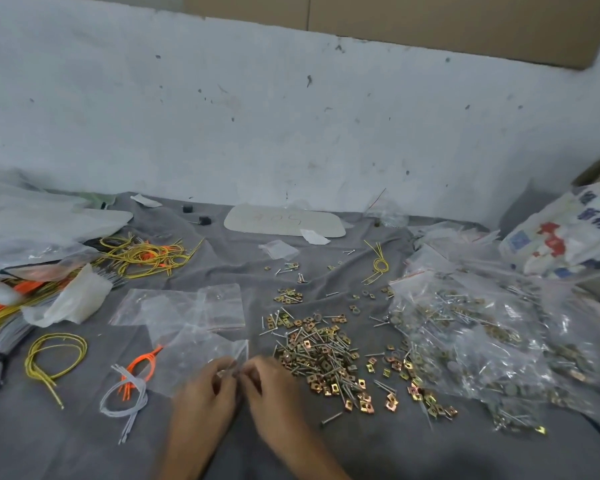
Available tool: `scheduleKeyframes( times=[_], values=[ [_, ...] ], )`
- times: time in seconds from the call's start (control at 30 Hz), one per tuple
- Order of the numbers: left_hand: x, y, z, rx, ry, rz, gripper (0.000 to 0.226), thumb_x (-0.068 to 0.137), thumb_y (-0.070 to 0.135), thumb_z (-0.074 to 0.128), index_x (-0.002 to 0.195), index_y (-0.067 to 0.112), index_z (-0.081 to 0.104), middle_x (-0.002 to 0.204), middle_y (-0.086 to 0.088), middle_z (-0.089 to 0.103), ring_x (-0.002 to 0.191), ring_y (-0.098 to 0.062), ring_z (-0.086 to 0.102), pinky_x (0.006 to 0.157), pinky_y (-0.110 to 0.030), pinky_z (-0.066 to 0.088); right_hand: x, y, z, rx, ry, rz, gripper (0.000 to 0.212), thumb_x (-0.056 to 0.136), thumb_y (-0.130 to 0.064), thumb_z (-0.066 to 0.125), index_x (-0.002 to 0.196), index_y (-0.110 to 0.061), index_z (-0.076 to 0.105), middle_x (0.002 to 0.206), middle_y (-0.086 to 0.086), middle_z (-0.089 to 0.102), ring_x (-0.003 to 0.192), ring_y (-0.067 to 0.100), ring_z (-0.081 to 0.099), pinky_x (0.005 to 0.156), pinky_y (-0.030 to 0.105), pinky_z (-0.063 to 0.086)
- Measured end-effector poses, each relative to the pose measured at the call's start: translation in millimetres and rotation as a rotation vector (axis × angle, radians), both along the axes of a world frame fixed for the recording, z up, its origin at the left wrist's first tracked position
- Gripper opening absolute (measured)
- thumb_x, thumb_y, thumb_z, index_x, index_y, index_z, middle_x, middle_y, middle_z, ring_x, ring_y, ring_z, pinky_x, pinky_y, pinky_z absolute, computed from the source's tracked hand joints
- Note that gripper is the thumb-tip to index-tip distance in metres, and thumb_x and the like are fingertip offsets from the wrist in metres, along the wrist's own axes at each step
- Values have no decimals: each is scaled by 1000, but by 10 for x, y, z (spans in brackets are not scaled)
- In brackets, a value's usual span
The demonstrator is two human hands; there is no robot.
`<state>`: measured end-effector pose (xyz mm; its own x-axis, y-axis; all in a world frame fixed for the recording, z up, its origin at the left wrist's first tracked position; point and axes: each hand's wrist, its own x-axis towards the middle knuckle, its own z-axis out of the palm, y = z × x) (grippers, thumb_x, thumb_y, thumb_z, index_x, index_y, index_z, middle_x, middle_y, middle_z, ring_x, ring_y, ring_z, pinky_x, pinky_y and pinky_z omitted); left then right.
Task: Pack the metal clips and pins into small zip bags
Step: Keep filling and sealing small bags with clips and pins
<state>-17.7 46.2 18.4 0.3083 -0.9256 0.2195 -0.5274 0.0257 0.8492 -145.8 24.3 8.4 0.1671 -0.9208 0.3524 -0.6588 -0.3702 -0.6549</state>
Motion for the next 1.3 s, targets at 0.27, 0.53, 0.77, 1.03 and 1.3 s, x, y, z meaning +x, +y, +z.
scheduleKeyframes(
  times=[0.27,0.53,0.77,1.03,1.3],
  values=[
    [36,-26,-47,32,69,-8,41,89,12,68,84,52,64,70,11,72,79,-15,70,79,-38,53,-12,9,3,-13,192,87,23,96,-34,47,115,-28,59,109,0,56,106,22,52,87,37,44],
    [39,-87,-37,51,79,50,28,88,15,72,80,42,70,68,7,71,77,-19,68,77,-38,50,-396,-529,383,-86,102,-5,20,98,-30,48,105,-24,66,104,-1,63,97,16,54,86,33,46],
    [11,-100,14,79,118,101,34,87,14,75,71,44,70,59,10,68,69,-12,65,75,-36,50,-981,-1238,550,158,551,-142,38,103,-24,43,140,-27,53,144,7,50,130,31,45,108,45,39],
    [-20,-98,54,55,129,117,51,86,15,76,74,63,63,58,14,67,62,-6,63,69,-33,47,-1103,-1284,469,116,630,-118,29,99,-12,47,117,-20,68,124,11,63,111,33,59,92,44,49],
    [7,-75,54,53,130,90,48,88,14,73,80,60,65,53,6,65,68,-2,63,68,-33,50,-1156,-1275,412,68,536,-149,15,99,-16,51,105,-19,64,114,5,66,106,27,59,88,40,48]
  ],
)
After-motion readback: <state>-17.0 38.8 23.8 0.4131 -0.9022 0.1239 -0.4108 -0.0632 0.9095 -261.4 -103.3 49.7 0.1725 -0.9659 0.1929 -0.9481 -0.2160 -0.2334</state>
